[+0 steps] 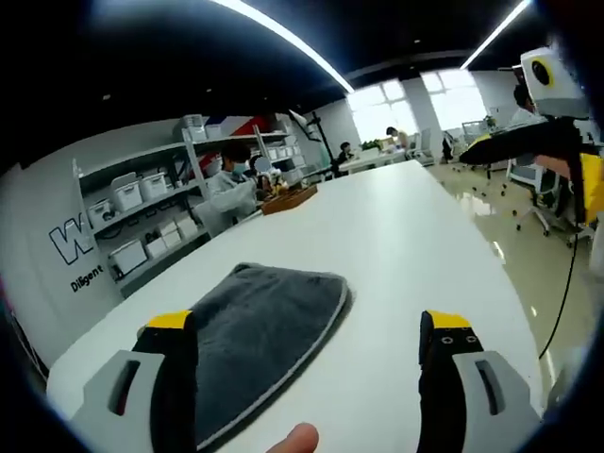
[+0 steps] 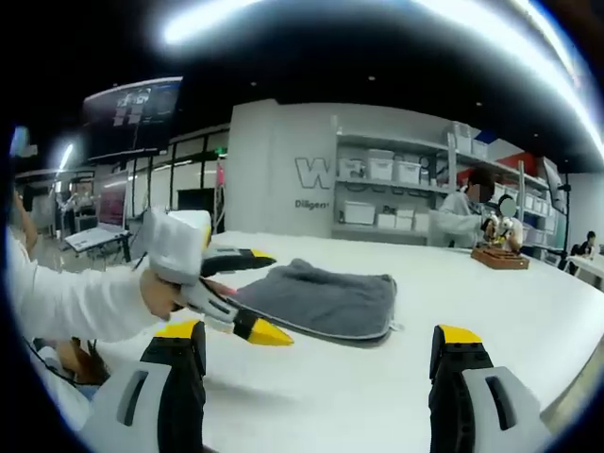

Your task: Open the folded towel by lifting each exposed corner and separating the folded layers until the towel lies flat within the target outline without major curled edges

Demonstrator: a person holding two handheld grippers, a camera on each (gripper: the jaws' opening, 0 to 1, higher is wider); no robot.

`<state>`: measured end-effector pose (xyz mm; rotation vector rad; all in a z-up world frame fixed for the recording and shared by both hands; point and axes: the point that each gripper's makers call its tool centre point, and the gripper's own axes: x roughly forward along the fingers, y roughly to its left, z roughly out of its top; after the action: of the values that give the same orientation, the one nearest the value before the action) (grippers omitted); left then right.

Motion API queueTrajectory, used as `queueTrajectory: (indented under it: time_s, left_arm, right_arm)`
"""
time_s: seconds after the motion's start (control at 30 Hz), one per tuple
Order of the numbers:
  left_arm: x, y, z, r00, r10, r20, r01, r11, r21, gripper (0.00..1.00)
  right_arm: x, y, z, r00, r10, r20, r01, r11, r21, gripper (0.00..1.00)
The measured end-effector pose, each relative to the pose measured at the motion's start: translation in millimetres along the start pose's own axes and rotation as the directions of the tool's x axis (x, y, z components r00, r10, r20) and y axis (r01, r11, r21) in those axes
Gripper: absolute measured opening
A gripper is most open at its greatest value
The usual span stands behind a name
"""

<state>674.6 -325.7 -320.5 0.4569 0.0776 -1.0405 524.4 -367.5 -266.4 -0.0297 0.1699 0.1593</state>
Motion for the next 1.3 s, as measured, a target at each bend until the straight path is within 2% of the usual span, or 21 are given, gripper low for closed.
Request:
queueTrajectory:
  time_s: [0.07,0.13,0.17,0.3,0.37,0.43,0.63,0.77,0.9,1.03,1.17,1.3]
  left_arm:
    - [17,-4.4,-2.1,1.0,-0.005,-0.022,0.006,0.999,0.051,0.96]
    - [29,-9.8,-0.6,1.0,-0.011,-0.016,0.012,0.998,0.068,0.94]
    - [41,-15.0,1.7,1.0,-0.017,-0.004,0.017,0.996,0.092,0.92]
    - [69,-17.7,-2.4,1.0,0.002,-0.03,0.003,0.989,0.149,0.89]
    - [79,-16.7,-5.6,0.999,0.02,-0.044,-0.011,0.981,0.192,0.88]
    - [89,-15.4,-8.4,0.998,0.035,-0.059,-0.023,0.98,0.195,0.85]
    - [106,-12.6,-10.6,0.996,0.062,-0.069,-0.045,0.974,0.224,0.77]
    - [113,-18.4,-12.5,0.996,0.056,-0.07,-0.038,0.971,0.236,0.74]
    - [121,-28.3,-15.2,0.996,0.056,-0.069,-0.035,0.963,0.266,0.67]
    - [124,-35.6,-18.7,0.994,0.056,-0.089,-0.033,0.969,0.245,0.62]
    - [137,-31.1,-25.8,0.992,0.047,-0.117,-0.024,0.98,0.196,0.58]
    - [148,-24.9,-25.2,0.992,0.04,-0.116,-0.02,0.985,0.173,0.52]
  right_arm:
    - [-1,-3,-1.6,1.0,-0.008,-0.007,0.008,1.0,0.004,0.99]
    - [-4,-10,-2.9,0.999,-0.039,-0.014,0.039,0.999,-0.001,0.99]
    - [-8,-16,-2.7,0.998,-0.06,-0.011,0.06,0.998,0.001,0.99]
    - [-11,-14,1.4,0.999,-0.018,0.033,0.017,0.998,0.053,0.99]
    - [-12,-15,0.9,0.999,-0.014,0.035,0.012,0.998,0.06,0.99]
    - [-13,-15,1.2,0.999,-0.018,0.037,0.015,0.998,0.061,0.99]
    - [-13,-15,-0.1,0.999,-0.013,0.039,0.011,0.998,0.067,0.99]
    - [-12,-16,-1.8,0.999,-0.016,0.034,0.014,0.998,0.069,0.99]
    - [-11,-19,-3.6,0.999,-0.02,0.026,0.018,0.997,0.071,0.99]
    - [-9,-22,-7.5,1.0,-0.027,0.009,0.026,0.997,0.075,0.99]
    - [-9,-25,-8.2,0.999,-0.038,0.003,0.038,0.997,0.074,0.99]
    - [-9,-25,-6.6,0.999,-0.035,0.009,0.035,0.996,0.08,0.99]
